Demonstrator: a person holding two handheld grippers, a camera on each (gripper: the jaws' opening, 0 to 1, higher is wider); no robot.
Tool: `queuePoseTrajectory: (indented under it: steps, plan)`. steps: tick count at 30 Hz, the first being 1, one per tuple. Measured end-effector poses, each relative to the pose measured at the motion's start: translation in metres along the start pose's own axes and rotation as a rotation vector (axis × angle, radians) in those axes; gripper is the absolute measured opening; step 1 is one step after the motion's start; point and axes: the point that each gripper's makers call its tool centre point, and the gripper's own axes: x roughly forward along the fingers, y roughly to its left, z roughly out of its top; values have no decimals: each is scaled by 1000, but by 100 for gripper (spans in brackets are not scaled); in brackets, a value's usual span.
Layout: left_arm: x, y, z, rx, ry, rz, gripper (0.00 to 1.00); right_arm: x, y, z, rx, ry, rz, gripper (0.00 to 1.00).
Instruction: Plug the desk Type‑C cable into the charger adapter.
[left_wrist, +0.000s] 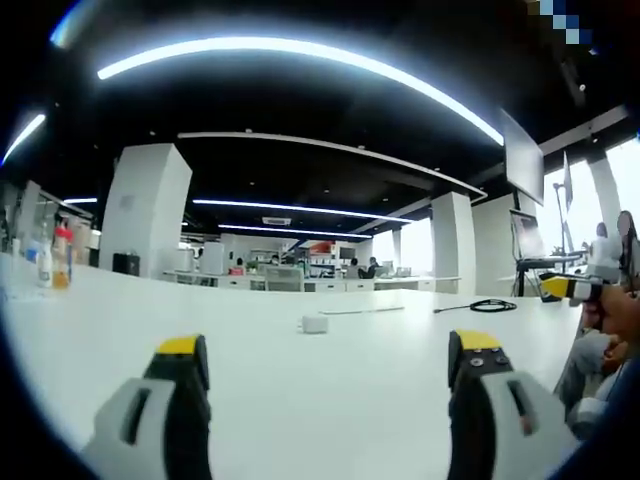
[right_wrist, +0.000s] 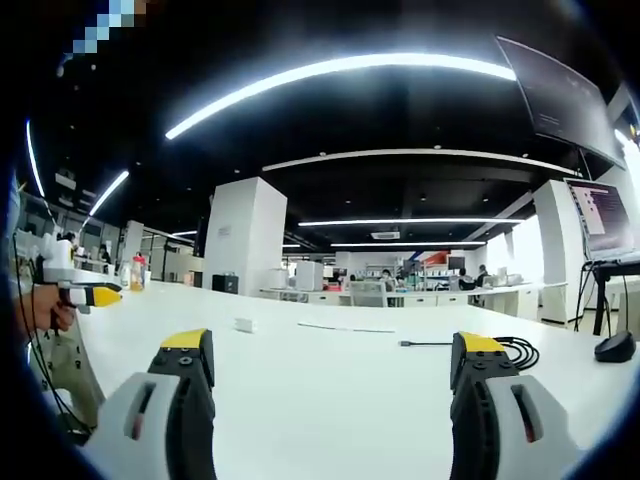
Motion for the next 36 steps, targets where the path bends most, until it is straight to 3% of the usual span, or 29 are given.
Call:
queuePoseTrajectory:
  steps: [15, 27, 36]
  plan:
    - [1, 0, -1, 0, 6, 1, 100, 1, 2, -2, 2, 8, 4, 100]
    - [0, 2, 8, 14, -23, 14, 98, 1, 1, -4, 7, 13, 3, 100]
    - [4, 0, 4, 14, 3, 4, 100, 1, 1, -3, 11, 7, 5, 100]
